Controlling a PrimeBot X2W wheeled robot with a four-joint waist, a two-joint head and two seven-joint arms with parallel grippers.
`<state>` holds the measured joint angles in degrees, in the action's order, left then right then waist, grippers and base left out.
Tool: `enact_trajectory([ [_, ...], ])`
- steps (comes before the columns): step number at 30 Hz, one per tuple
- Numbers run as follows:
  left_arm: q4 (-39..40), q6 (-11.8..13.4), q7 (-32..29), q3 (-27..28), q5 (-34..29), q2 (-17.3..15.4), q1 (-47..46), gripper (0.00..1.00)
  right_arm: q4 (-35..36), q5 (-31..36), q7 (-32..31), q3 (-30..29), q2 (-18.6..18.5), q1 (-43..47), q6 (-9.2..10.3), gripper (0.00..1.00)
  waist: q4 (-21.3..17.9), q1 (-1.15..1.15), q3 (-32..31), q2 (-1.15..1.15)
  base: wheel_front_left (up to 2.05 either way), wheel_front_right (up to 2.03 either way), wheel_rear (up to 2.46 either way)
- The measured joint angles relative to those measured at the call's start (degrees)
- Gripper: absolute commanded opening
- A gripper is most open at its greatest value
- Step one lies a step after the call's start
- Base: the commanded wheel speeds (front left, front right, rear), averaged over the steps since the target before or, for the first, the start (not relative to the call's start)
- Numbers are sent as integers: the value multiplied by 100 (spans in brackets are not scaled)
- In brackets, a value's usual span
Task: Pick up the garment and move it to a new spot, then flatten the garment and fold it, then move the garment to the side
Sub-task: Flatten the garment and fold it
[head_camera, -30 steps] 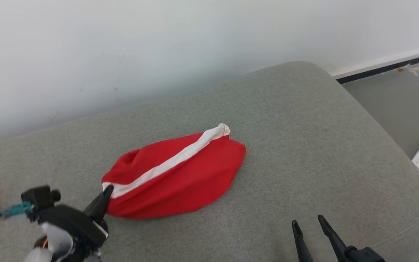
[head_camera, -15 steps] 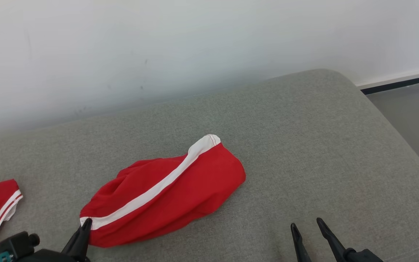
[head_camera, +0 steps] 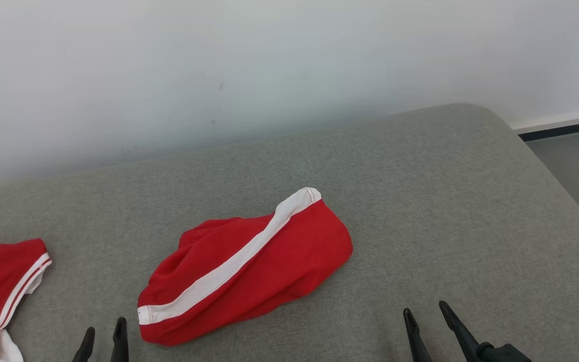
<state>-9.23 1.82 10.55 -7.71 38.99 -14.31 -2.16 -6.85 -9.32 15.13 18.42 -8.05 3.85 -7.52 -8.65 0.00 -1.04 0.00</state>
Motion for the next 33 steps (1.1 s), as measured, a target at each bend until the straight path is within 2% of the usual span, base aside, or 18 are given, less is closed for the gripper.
enact_trajectory([
  [9,381,290,413,-124,-891,116,478,100,-266,-332,0,53,-36,-216,0,100,319,0,-46,0,0,0,0],
  [15,486,376,432,-280,-1330,301,573,100,-773,-953,0,268,-162,-778,0,100,621,0,-35,0,0,0,0],
  [19,516,332,437,-419,-1525,420,570,100,-1391,-1551,1,586,-432,-1439,1,100,845,0,8,0,0,0,0],
  [23,520,271,438,-499,-1671,501,548,100,-2134,-2145,-96,1171,-745,-2290,2,100,1070,0,85,0,0,0,0],
  [28,519,147,438,-583,-1788,549,369,100,-2752,-2858,-461,1696,-1063,-3414,2,100,1285,0,309,0,0,0,0],
  [33,466,26,438,-641,-1858,559,180,100,-3238,-3510,-946,2141,-1262,-4116,2,100,1500,1,564,-1,0,0,0],
])
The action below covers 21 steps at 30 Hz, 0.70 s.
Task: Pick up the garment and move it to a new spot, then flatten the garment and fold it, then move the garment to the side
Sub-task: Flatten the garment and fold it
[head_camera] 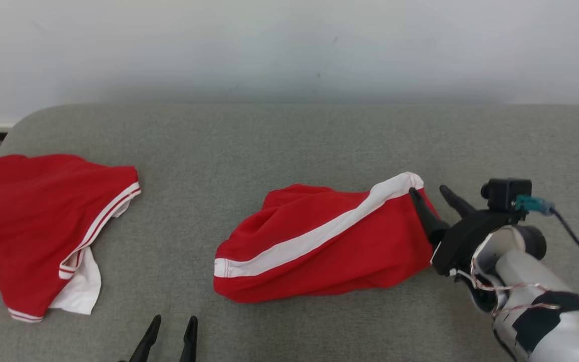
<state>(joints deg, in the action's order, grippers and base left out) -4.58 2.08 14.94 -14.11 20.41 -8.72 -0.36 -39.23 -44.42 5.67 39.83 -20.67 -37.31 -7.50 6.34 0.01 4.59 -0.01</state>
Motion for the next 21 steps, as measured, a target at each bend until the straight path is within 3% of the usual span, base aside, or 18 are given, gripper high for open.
enact_trajectory([
  [10,-98,-199,0,-144,-180,105,-383,100,-218,-1548,-992,394,-688,-857,1,100,459,0,540,0,0,0,0],
  [20,-212,-285,0,-115,-252,180,-524,100,-166,-2124,-1532,804,-998,-1023,1,100,737,1,851,0,0,0,0],
  [21,-214,-286,0,-101,-266,187,-547,100,-138,-2167,-1579,866,-1017,-1027,1,95,747,1,867,0,0,0,0],
])
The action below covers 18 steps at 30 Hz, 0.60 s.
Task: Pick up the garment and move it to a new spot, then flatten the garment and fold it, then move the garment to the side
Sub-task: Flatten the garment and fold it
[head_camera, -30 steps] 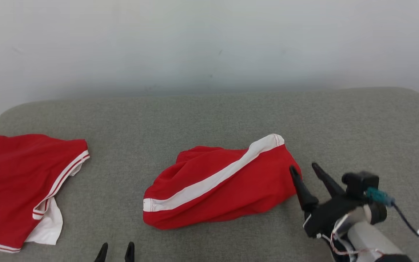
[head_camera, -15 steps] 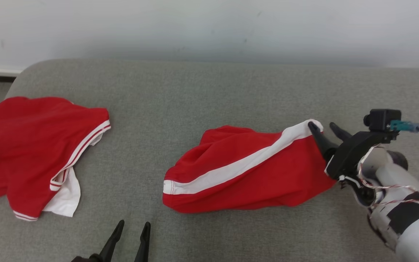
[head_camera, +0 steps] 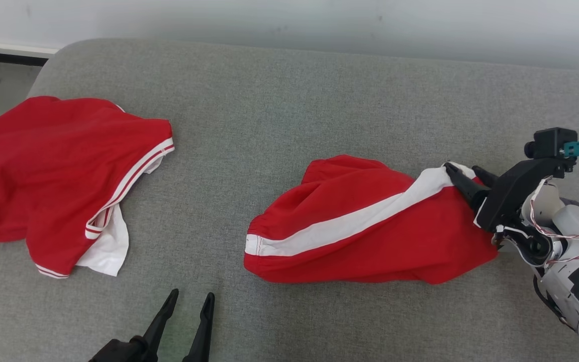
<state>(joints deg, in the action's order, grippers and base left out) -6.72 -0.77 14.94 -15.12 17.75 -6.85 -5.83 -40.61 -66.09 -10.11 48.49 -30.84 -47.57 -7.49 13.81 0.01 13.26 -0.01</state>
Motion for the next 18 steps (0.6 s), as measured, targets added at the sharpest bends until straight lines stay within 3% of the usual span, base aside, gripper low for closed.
enact_trajectory([
  [1,-1,-7,0,16,-9,7,-8,100,26,-33,-30,60,-13,2,0,71,3,0,6,0,0,0,0],
  [2,-11,-7,0,33,-11,11,-7,100,69,-76,-51,118,-29,3,0,0,-1,0,3,0,0,0,0],
  [18,47,35,0,291,-54,54,121,100,1156,-452,512,456,-836,522,0,0,-430,-1,-266,0,0,0,0],
])
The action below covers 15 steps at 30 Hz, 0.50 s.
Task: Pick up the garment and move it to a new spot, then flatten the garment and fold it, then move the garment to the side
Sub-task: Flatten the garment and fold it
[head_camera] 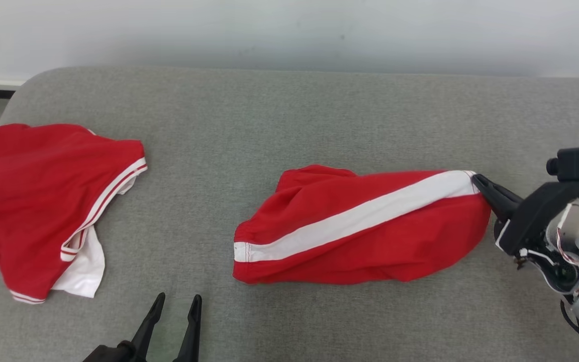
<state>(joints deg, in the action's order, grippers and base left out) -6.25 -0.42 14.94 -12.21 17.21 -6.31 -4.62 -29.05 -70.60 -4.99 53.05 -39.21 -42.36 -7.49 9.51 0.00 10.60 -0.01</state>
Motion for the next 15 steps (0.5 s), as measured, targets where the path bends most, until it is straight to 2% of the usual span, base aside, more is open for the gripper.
enact_trajectory([
  [9,78,-78,-64,98,272,43,66,100,500,-120,225,-12,-253,603,0,0,-373,0,-157,0,0,0,0],
  [15,27,-183,-810,-69,543,90,-380,100,517,-111,296,2,-196,795,0,0,-548,-1,-234,0,0,0,0],
])
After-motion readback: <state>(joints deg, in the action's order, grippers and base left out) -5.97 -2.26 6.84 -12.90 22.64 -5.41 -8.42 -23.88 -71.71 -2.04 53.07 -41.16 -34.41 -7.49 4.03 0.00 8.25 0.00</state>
